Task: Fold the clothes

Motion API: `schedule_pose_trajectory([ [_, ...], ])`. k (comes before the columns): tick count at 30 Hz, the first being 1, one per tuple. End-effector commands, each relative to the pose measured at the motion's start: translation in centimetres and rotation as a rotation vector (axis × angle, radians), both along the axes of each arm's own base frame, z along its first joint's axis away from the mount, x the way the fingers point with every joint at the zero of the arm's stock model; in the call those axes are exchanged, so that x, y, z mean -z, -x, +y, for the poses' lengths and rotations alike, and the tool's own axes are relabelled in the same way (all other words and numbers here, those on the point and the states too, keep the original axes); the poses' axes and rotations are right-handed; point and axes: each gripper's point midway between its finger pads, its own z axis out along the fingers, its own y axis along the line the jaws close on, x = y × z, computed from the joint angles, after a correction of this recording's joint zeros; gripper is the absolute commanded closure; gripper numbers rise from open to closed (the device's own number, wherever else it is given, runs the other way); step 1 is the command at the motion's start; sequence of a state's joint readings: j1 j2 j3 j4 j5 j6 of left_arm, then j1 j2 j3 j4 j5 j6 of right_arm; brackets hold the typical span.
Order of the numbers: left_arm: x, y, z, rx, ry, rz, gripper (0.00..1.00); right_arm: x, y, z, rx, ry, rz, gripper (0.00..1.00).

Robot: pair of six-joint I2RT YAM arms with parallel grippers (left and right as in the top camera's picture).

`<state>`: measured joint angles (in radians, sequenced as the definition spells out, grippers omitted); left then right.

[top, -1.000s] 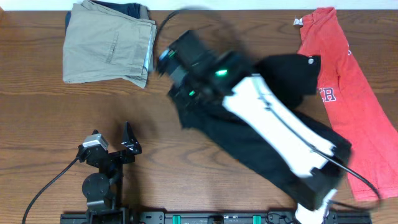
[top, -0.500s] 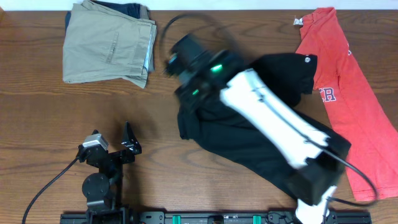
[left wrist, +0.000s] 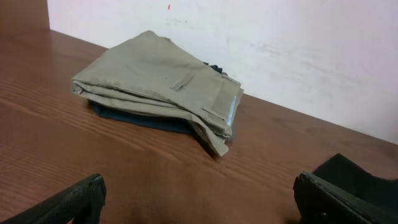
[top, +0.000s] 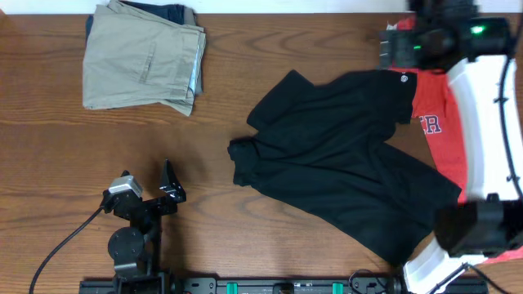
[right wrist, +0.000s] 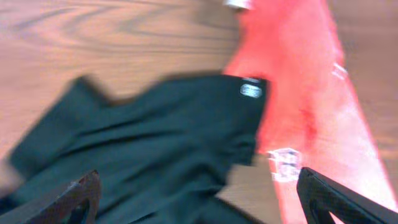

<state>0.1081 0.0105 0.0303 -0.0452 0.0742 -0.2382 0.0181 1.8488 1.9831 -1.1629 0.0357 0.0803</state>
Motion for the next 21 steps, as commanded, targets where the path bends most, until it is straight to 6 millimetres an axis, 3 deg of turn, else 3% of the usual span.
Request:
schedule_pose_trajectory([
  [1,1.5,0.0,-0.1,0.007,-0.001,0.037,0.02,3.9,-0.7,-5.4,0.135,0.025,0.095,0.11],
  [3,1.5,0.0,-0.1,0.007,-0.001,0.037,0.02,6.3,-0.5,-8.4,0.199,0.015,0.153,0.18],
  [4,1.5,0.0,-0.1,0.007,-0.001,0.037,0.02,7.4,-0.4,-9.9,0.229,0.009,0.181,0.27],
  [6,1.5,0.0,-0.1,0.007,-0.001,0.037,0.02,9.6,0.0,-11.7,0.265,-0.03,0.231,0.51],
  [9,1.5,0.0,-0.1,0.007,-0.001,0.037,0.02,12.5,0.4,-12.7,0.239,-0.116,0.296,0.81],
  [11,1.5,0.0,-0.1,0.007,-0.001,0.037,0.02,14.5,0.4,-12.7,0.209,-0.169,0.329,0.91],
  [14,1.5,0.0,-0.1,0.007,-0.001,0.037,0.02,16.9,0.4,-13.0,0.199,-0.189,0.372,0.97],
  [15,1.5,0.0,-0.1,0.007,-0.001,0.037,0.02,17.7,0.3,-13.1,0.191,-0.188,0.384,0.94],
  [16,1.5,0.0,-0.1,0.007,-0.001,0.037,0.02,18.4,0.2,-13.2,0.186,-0.188,0.393,0.84],
  [18,1.5,0.0,-0.1,0.007,-0.001,0.037,0.02,19.5,0.1,-13.3,0.175,-0.186,0.407,0.31],
  [21,1.5,0.0,-0.1,0.007,-0.001,0.037,0.02,21.0,-0.1,-13.9,0.184,-0.159,0.422,0.04],
])
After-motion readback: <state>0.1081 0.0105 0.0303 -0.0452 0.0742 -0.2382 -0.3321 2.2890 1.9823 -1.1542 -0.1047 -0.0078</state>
